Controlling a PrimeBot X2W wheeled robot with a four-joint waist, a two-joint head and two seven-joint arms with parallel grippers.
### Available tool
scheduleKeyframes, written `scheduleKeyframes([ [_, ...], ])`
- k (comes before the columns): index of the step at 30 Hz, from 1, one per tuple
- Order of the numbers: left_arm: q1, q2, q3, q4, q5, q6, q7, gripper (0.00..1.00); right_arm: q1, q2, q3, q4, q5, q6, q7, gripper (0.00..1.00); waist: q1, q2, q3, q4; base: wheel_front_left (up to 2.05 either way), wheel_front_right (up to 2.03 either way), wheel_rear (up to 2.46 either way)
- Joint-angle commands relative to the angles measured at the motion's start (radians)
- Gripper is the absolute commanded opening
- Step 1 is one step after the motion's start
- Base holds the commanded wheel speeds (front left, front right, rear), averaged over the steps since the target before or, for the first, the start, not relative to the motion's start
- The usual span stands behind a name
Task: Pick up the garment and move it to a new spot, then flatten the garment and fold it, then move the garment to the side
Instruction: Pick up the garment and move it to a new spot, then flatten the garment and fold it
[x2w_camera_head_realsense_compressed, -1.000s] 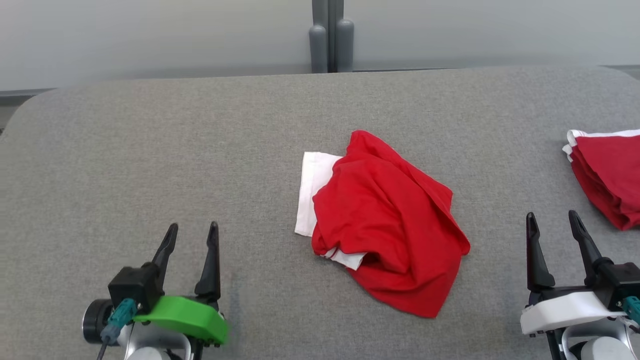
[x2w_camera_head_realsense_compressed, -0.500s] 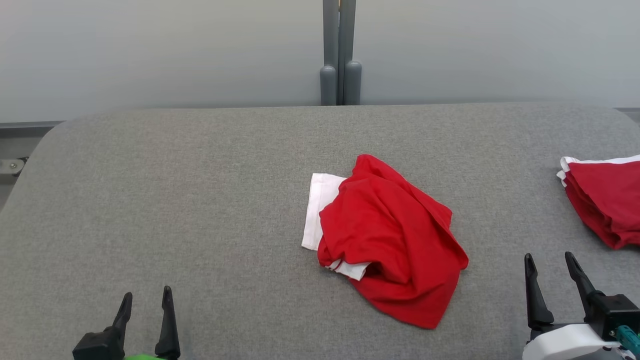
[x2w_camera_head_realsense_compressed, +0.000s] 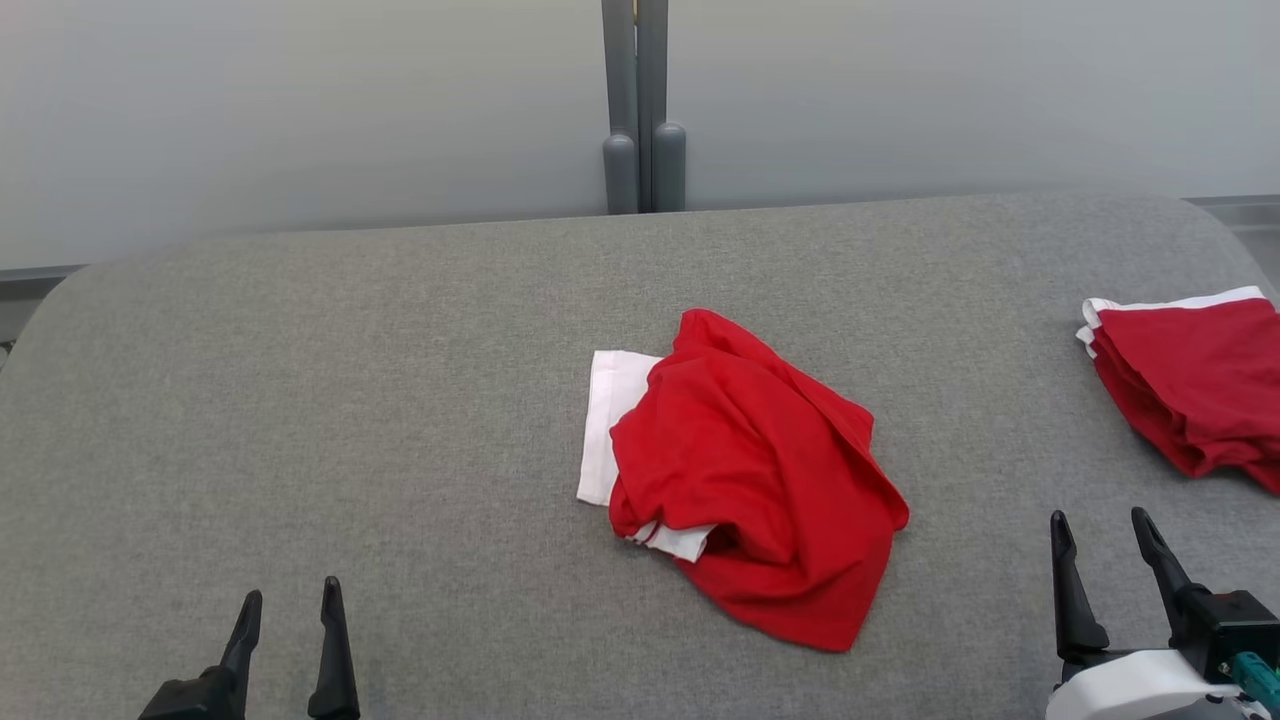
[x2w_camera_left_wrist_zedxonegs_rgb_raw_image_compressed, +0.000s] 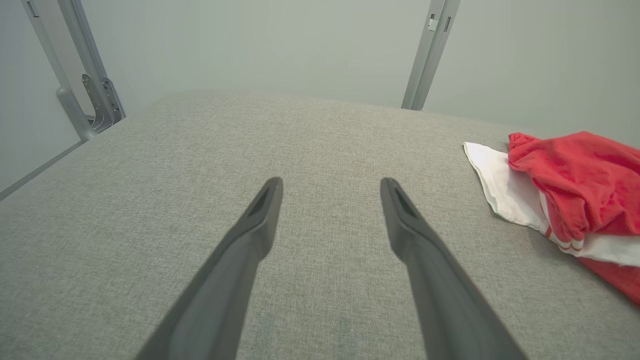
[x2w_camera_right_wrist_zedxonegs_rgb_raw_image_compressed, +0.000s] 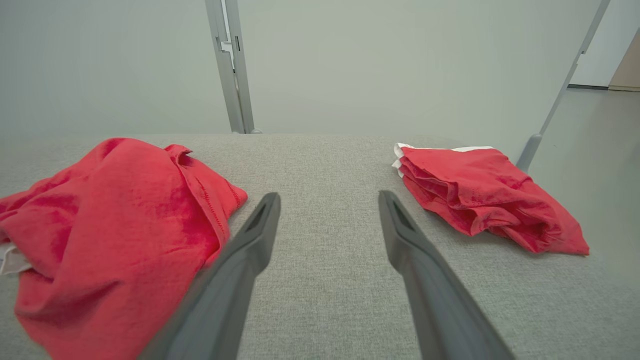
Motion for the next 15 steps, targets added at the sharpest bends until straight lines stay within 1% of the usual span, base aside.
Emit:
scheduleKeyframes([
  [1, -0.005, -0.007, 0.014, 0.004, 0.013, -0.011, -0.003, 1.00, 0.002, -0.002, -0.001, 0.004, 0.000, -0.001, -0.003, 1.00, 0.0001, 0.0000, -0.002, -0.005, 0.00, 0.00, 0.00],
  [6, 0.001, -0.022, 0.046, 0.013, 0.042, -0.036, -0.003, 1.00, 0.000, -0.002, -0.001, 0.003, 0.001, -0.001, -0.003, 1.00, 0.0001, 0.0000, -0.002, -0.012, 0.00, 0.00, 0.00],
  [15, -0.013, -0.043, 0.073, 0.022, 0.073, -0.062, -0.003, 1.00, 0.006, -0.002, -0.004, 0.000, 0.004, -0.001, -0.003, 1.00, 0.0001, 0.0000, 0.000, -0.005, 0.00, 0.00, 0.00],
])
